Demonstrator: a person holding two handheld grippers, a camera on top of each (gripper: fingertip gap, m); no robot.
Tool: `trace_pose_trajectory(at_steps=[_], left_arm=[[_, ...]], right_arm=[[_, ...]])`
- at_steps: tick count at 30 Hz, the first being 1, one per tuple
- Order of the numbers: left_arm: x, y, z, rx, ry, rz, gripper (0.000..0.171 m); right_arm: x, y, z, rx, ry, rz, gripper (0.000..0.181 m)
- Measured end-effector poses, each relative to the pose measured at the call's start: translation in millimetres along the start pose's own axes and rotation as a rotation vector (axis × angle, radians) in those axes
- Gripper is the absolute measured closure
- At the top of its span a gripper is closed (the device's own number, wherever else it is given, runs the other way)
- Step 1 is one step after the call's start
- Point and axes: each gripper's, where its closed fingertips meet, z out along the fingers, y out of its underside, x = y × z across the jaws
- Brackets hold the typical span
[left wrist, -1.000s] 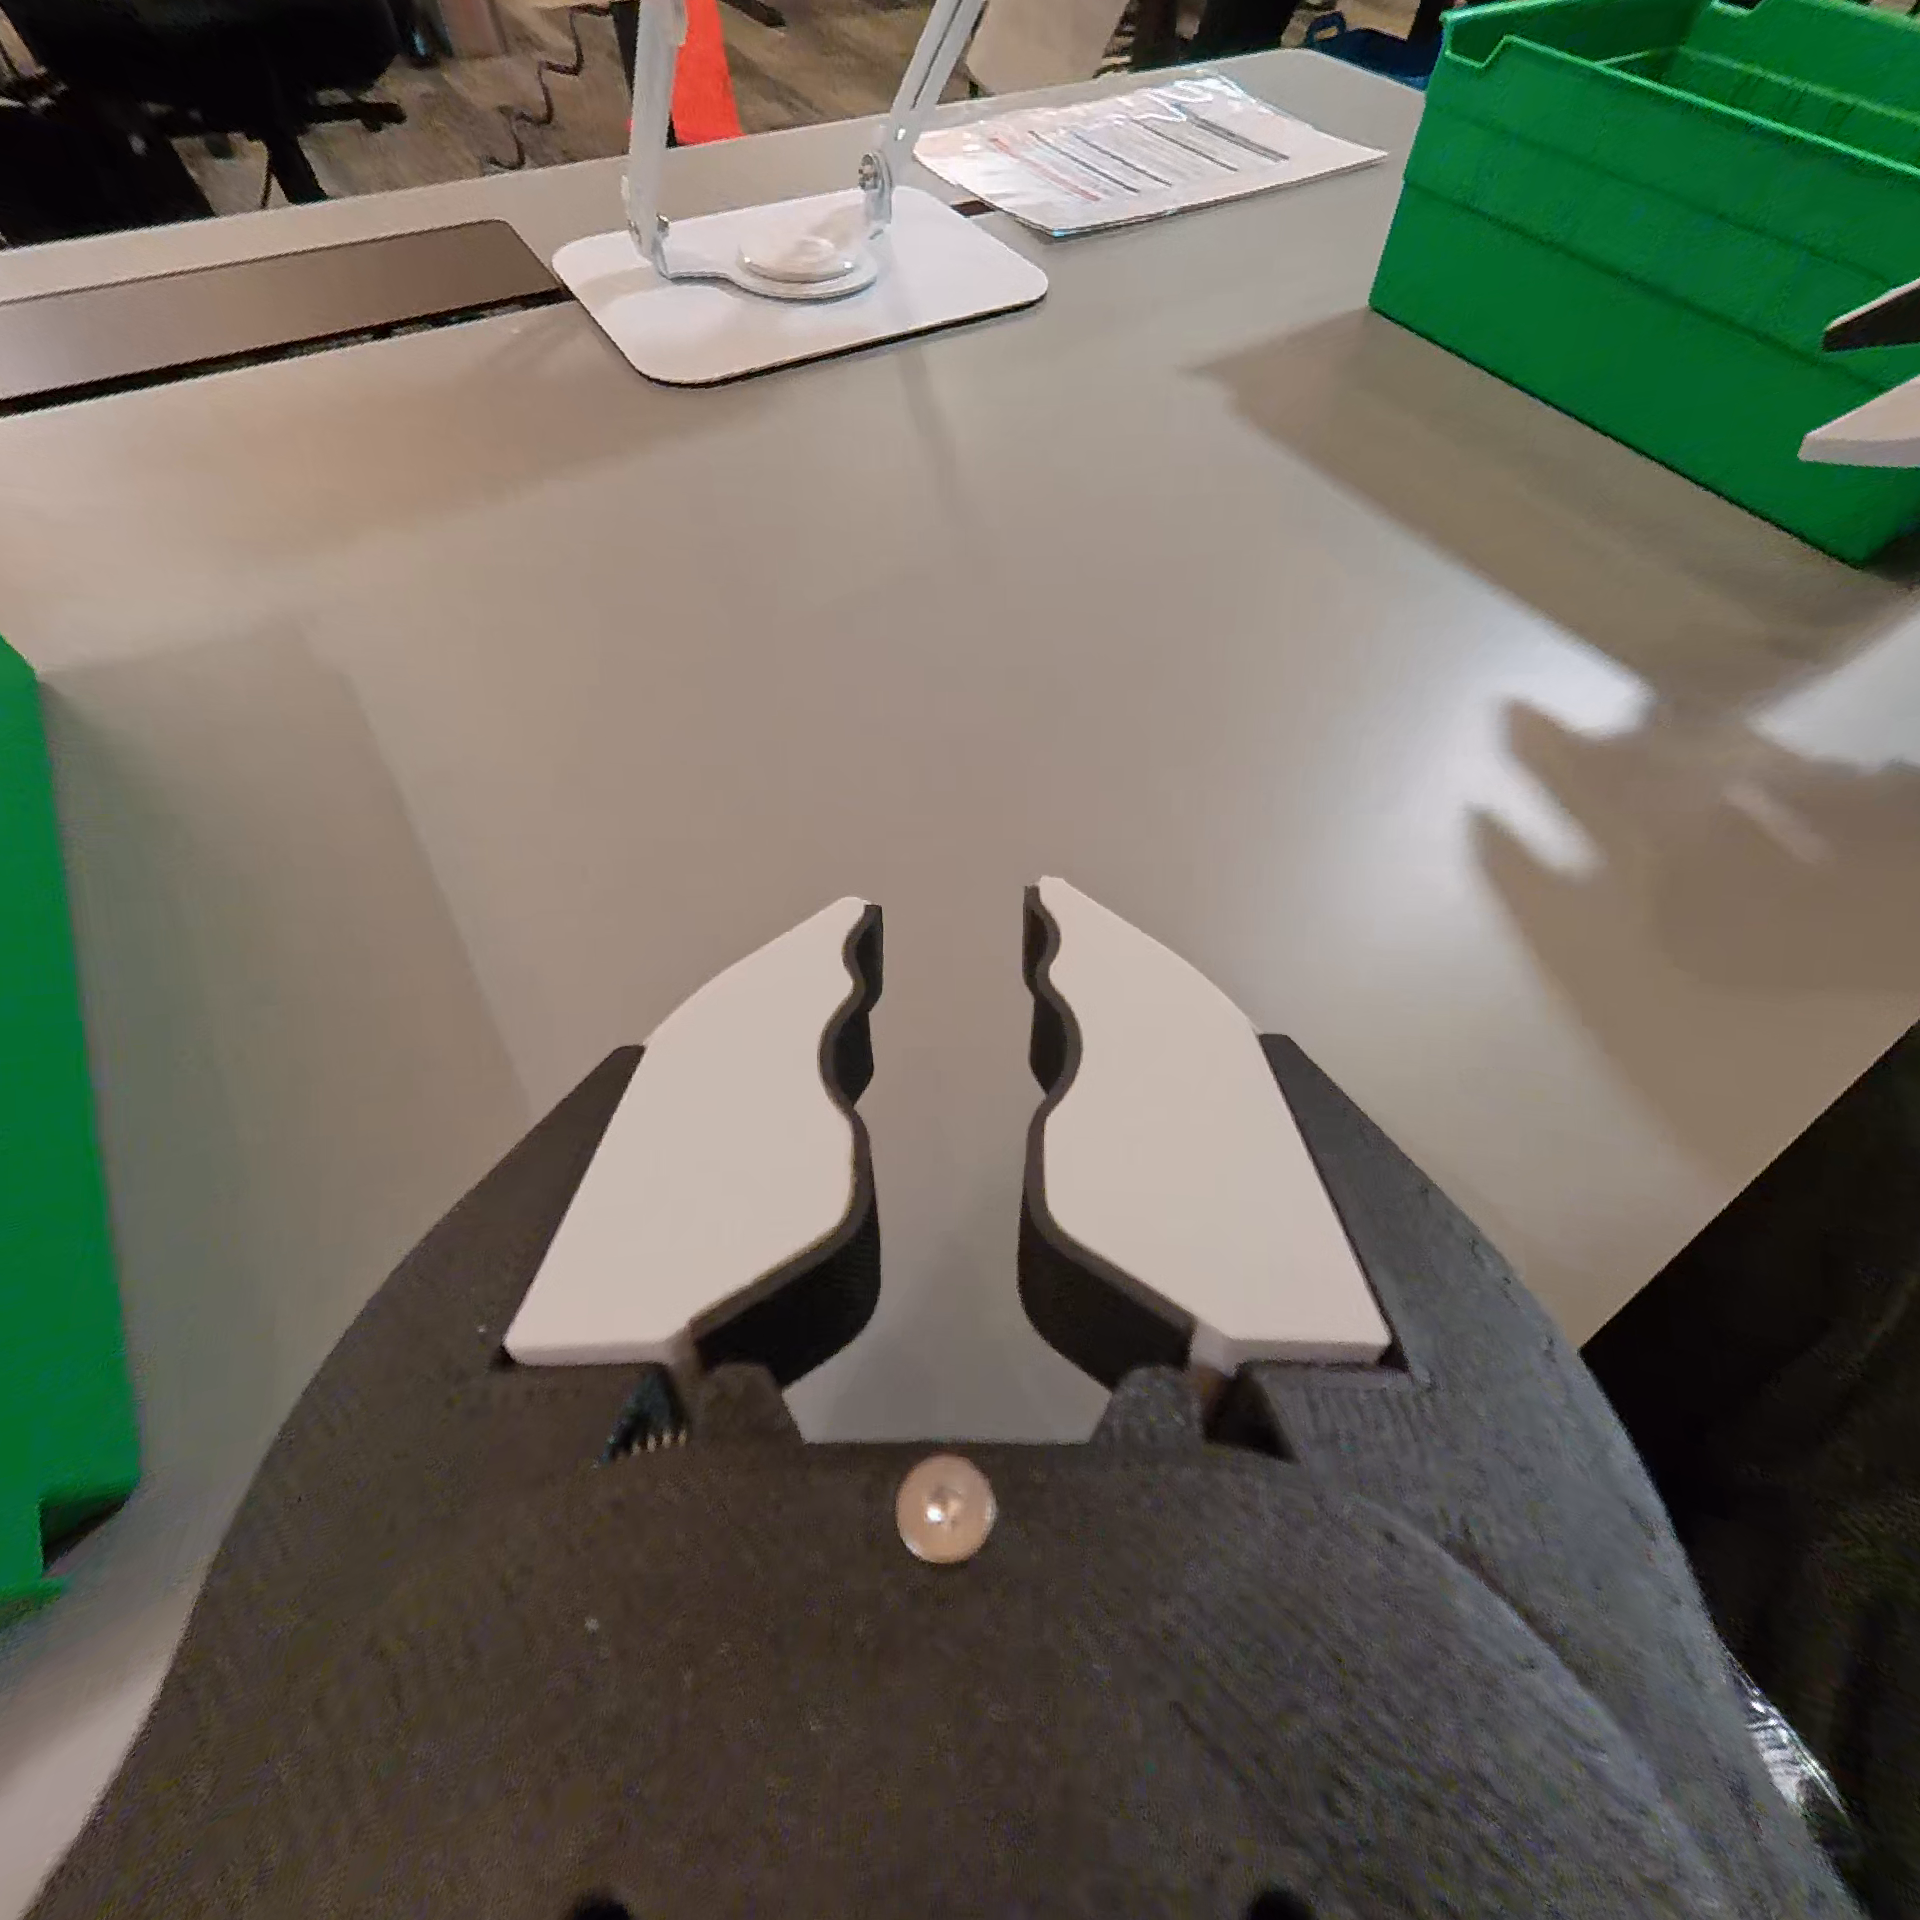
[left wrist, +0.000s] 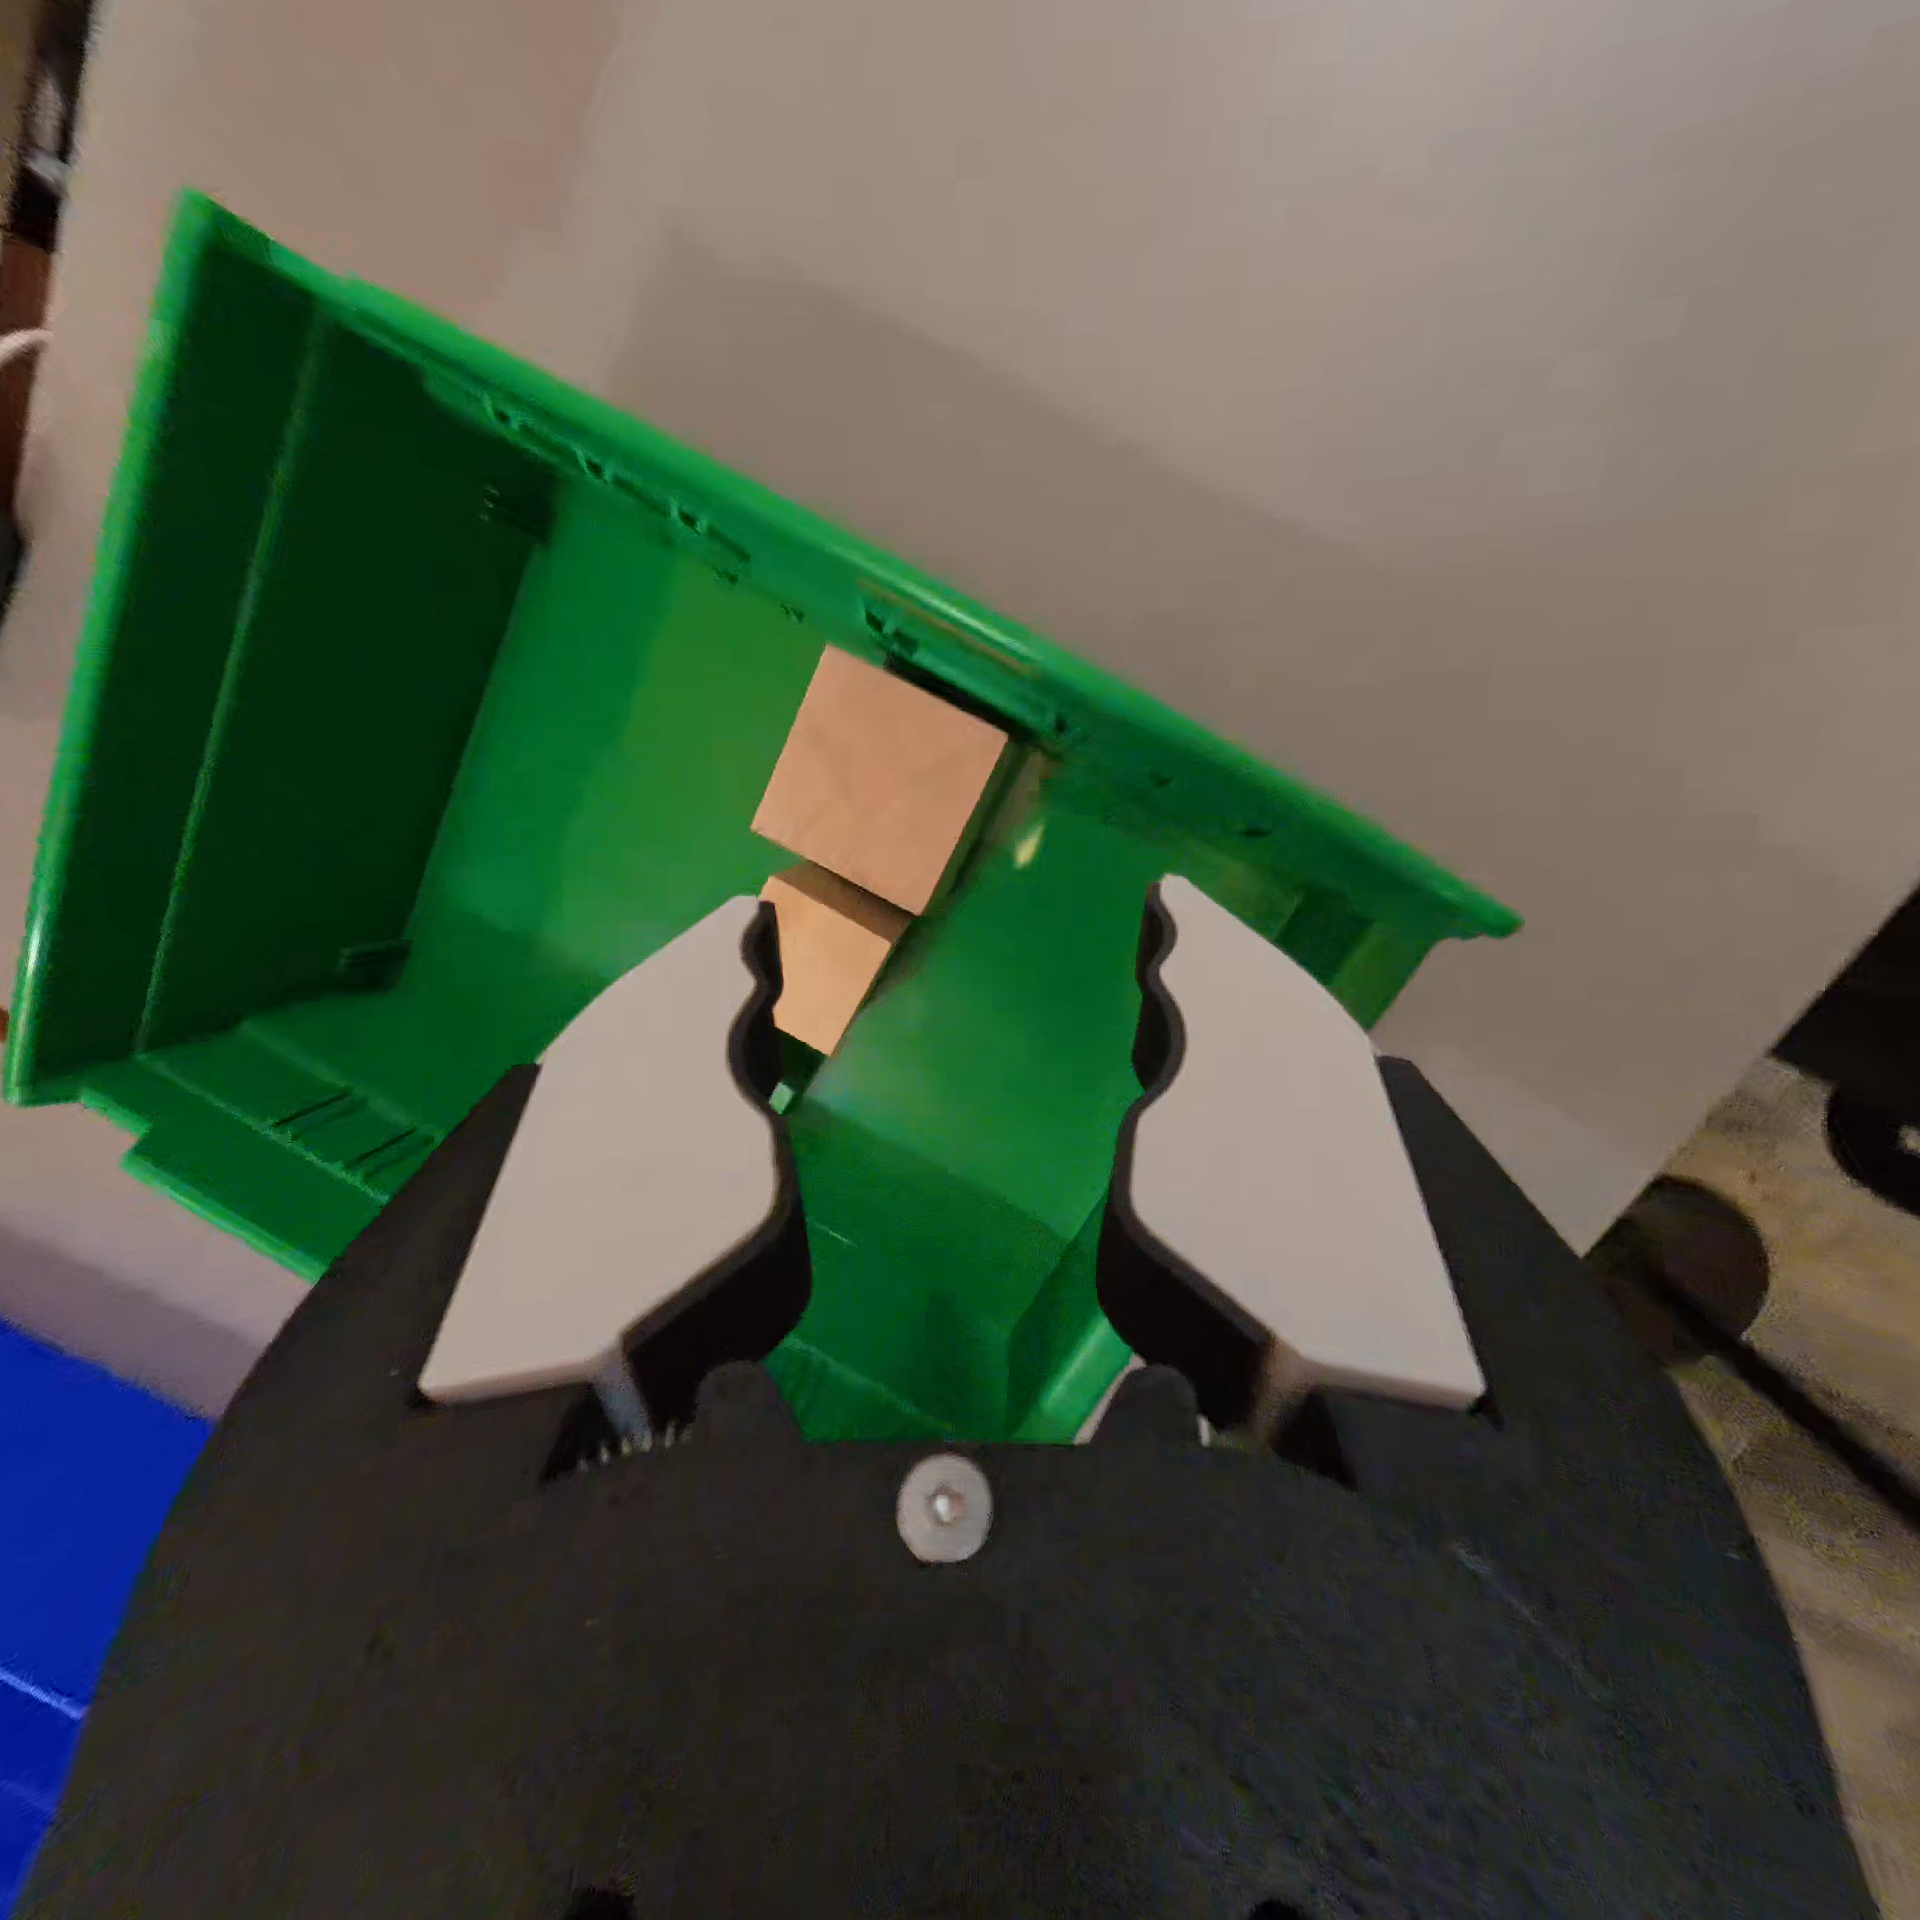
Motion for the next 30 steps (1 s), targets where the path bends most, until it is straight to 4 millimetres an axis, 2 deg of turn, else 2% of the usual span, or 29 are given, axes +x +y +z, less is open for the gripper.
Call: trace_pose_trajectory(at_steps=[4,8,12,18,23,25,30], left_arm=[[-4,-5,24,-0.025,0.015,0.059,0.09],[-12,8,44,-0.159,0.013,0.14,0.086],[-18,11,58,-0.174,0.031,0.17,0.09],[-14,14,79,-0.211,0.042,0.227,0.096],[-17,16,86,-0.27,-0.023,0.269,0.098],[-21,14,88,-0.284,-0.077,0.298,0.107],[-23,14,88,-0.314,-0.117,0.329,0.107]], right_arm=[[2,5,3,-0.042,0.014,0.028,0.145],[4,4,5,-0.044,0.019,0.054,0.147],[8,9,9,-0.083,0.031,0.083,0.15],[9,10,12,-0.101,0.034,0.096,0.152],[7,8,15,-0.103,0.023,0.094,0.152],[5,7,15,-0.101,0.017,0.089,0.153],[-1,3,16,-0.083,-0.011,0.087,0.152]])
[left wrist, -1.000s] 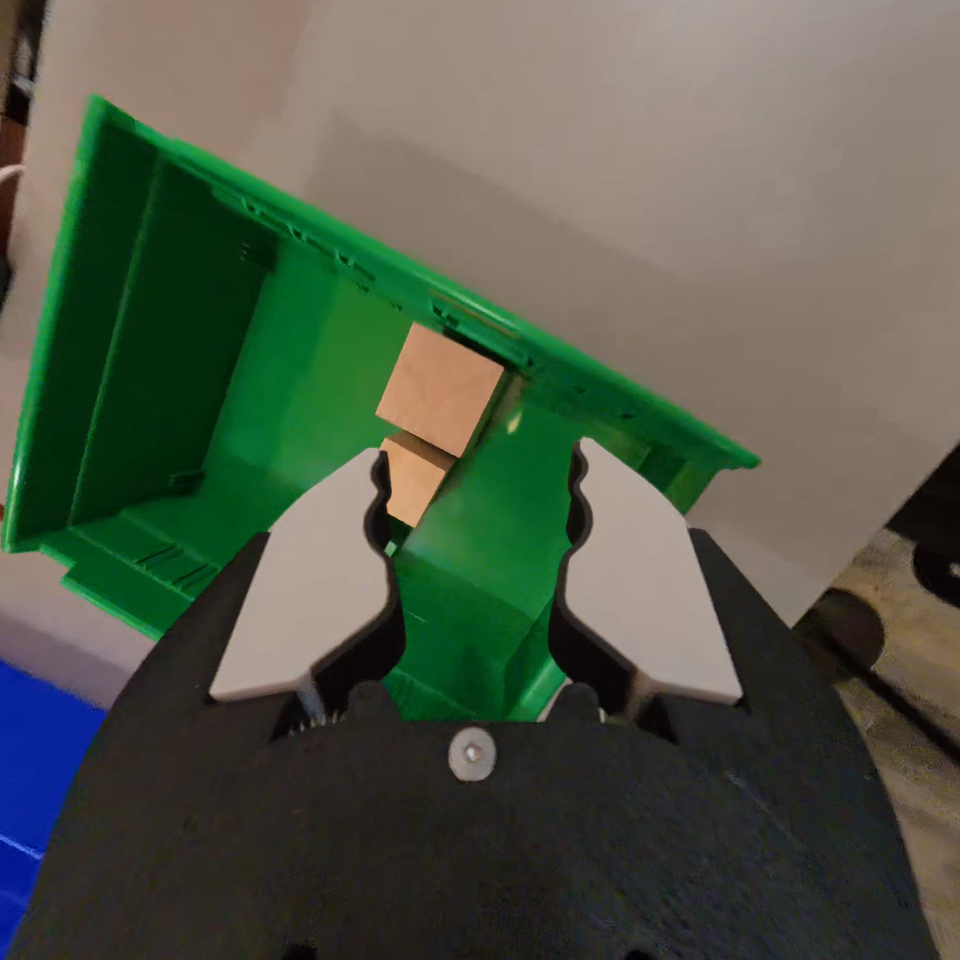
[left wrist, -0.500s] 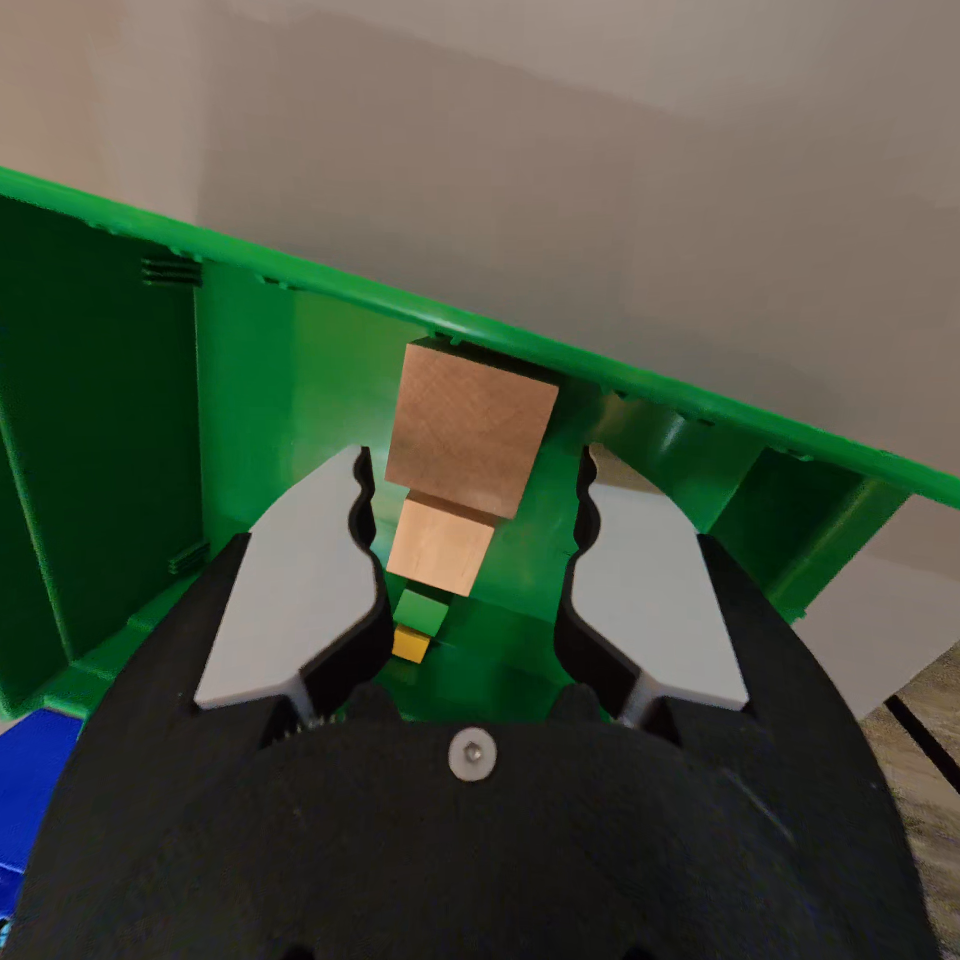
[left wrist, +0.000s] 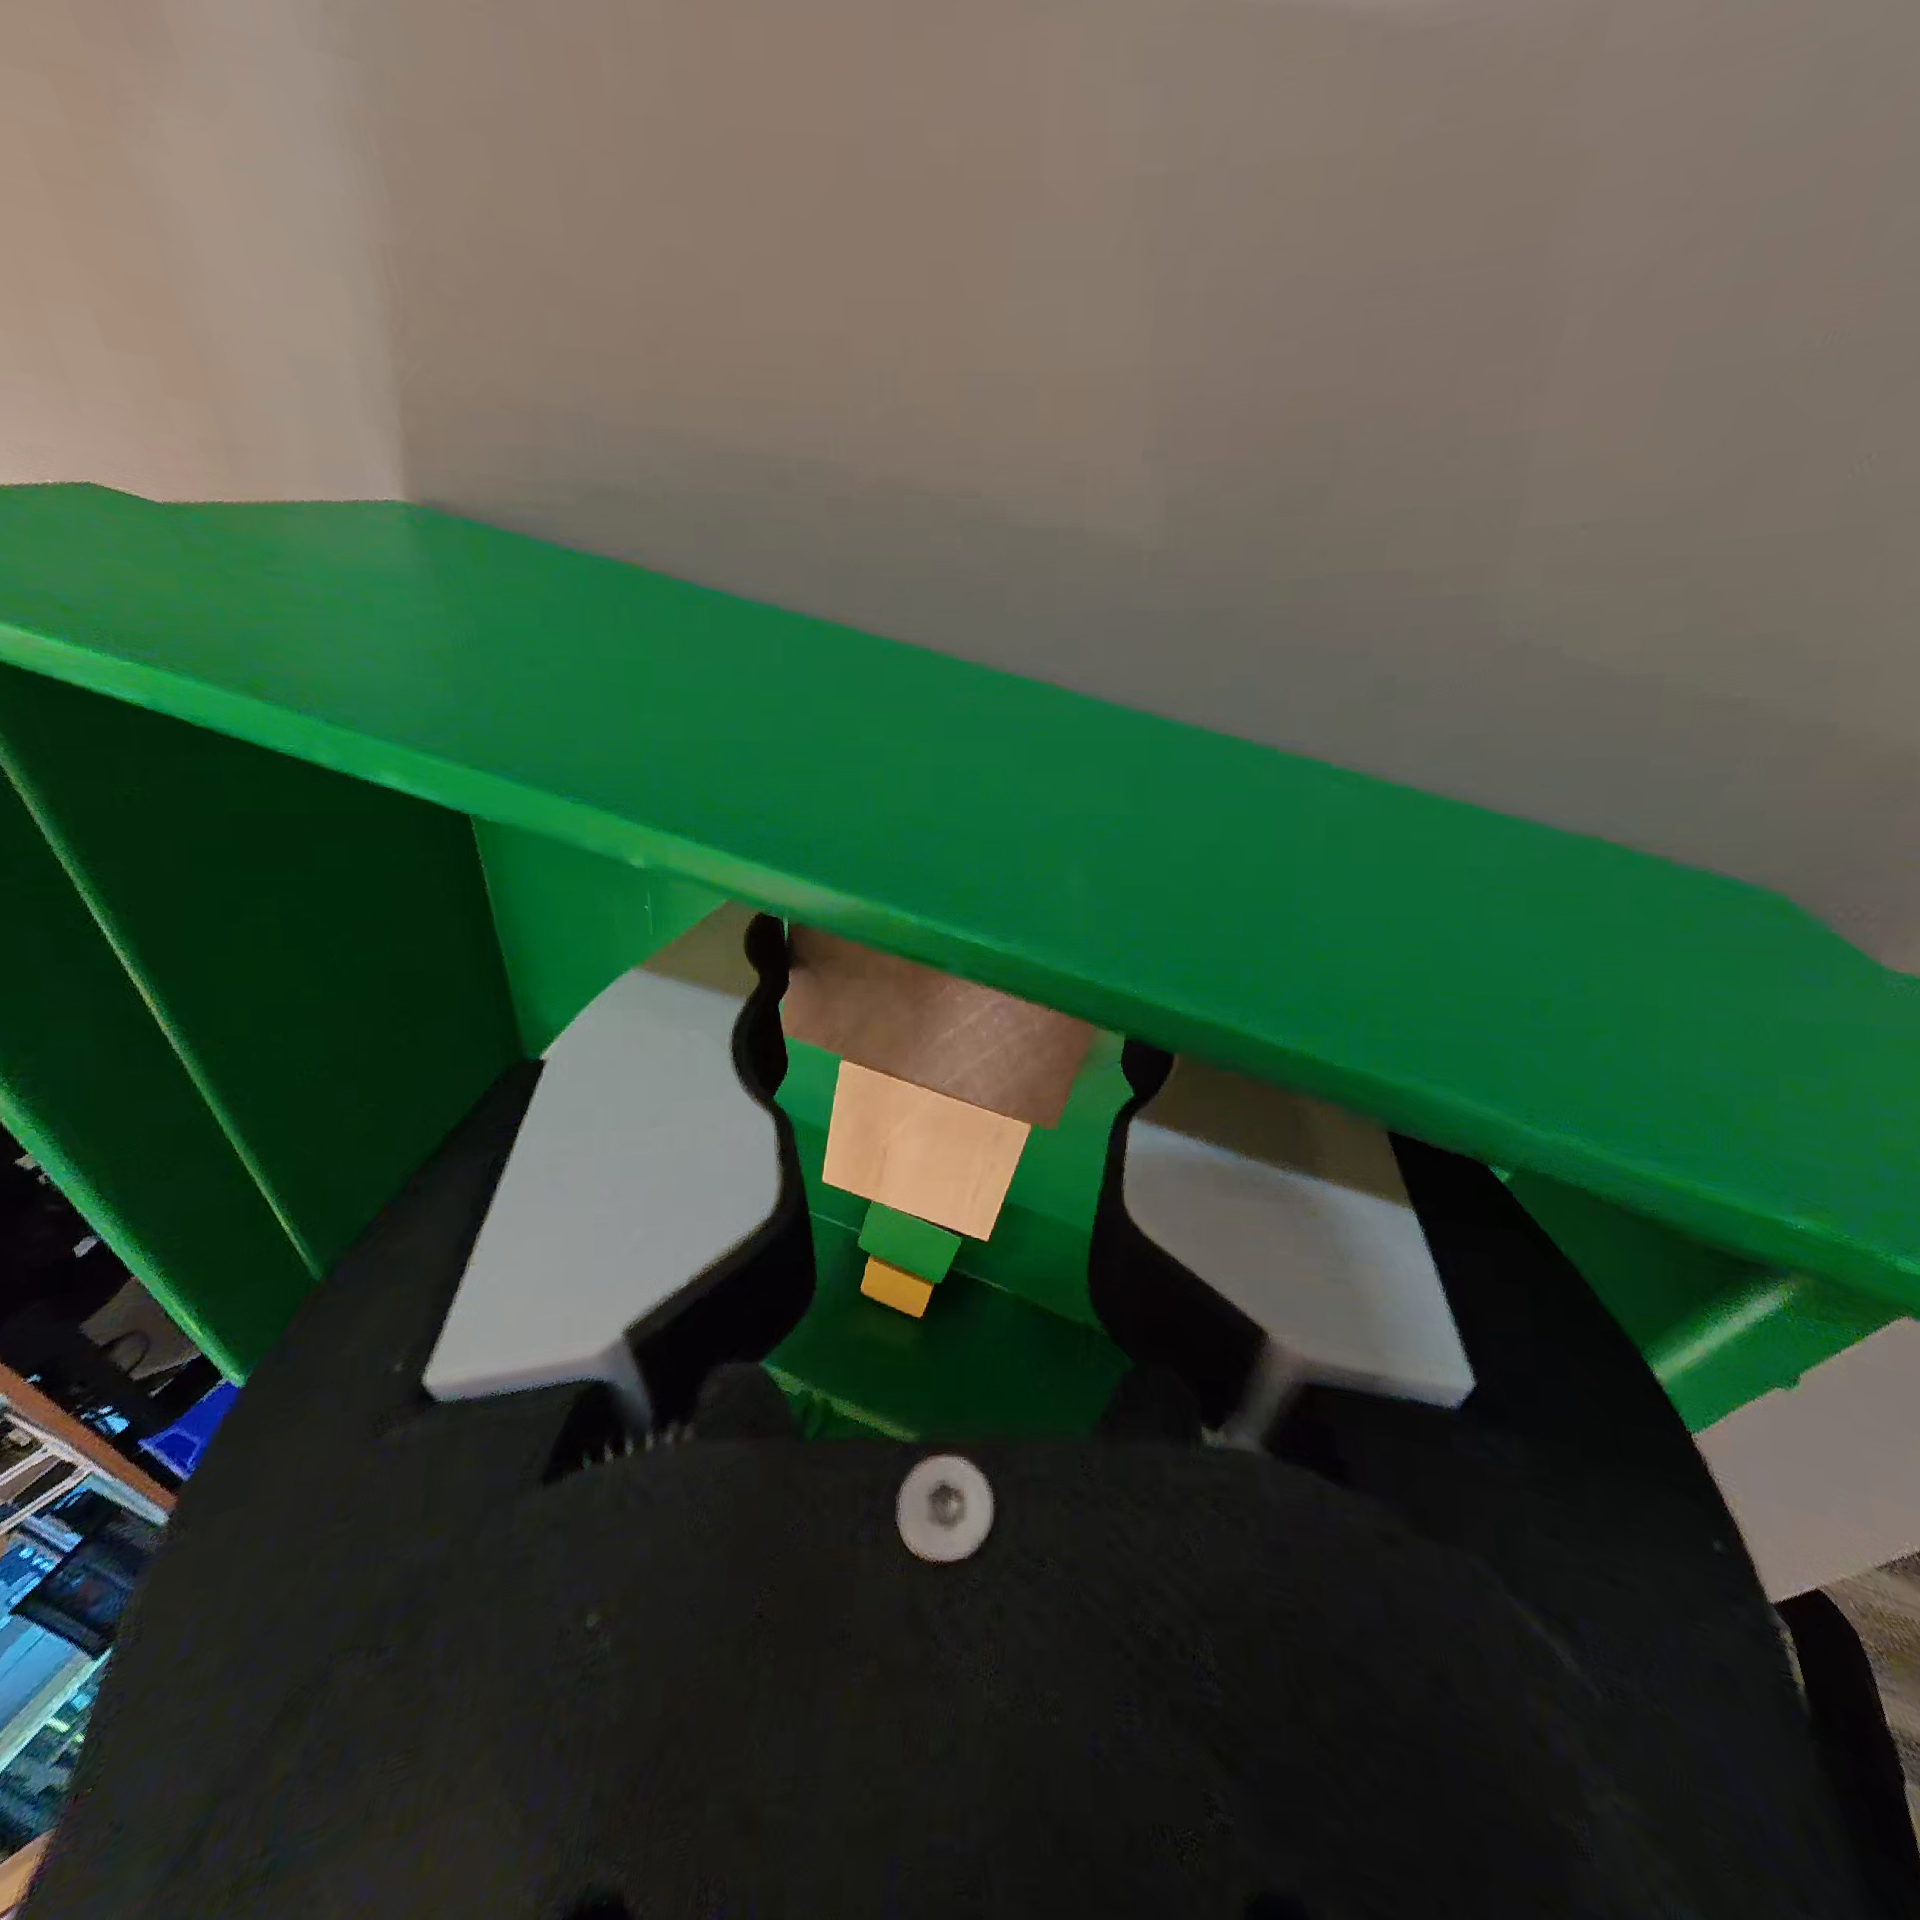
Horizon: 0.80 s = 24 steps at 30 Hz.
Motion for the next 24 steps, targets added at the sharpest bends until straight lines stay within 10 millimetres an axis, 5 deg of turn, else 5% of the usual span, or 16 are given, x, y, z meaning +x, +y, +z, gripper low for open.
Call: trace_pose_trajectory(at_steps=[24], left_arm=[[-23,10,-43,-0.008,-0.321,-0.016,0.109]], right_arm=[[-18,-24,-12,0.12,-0.119,0.124,0.155]])
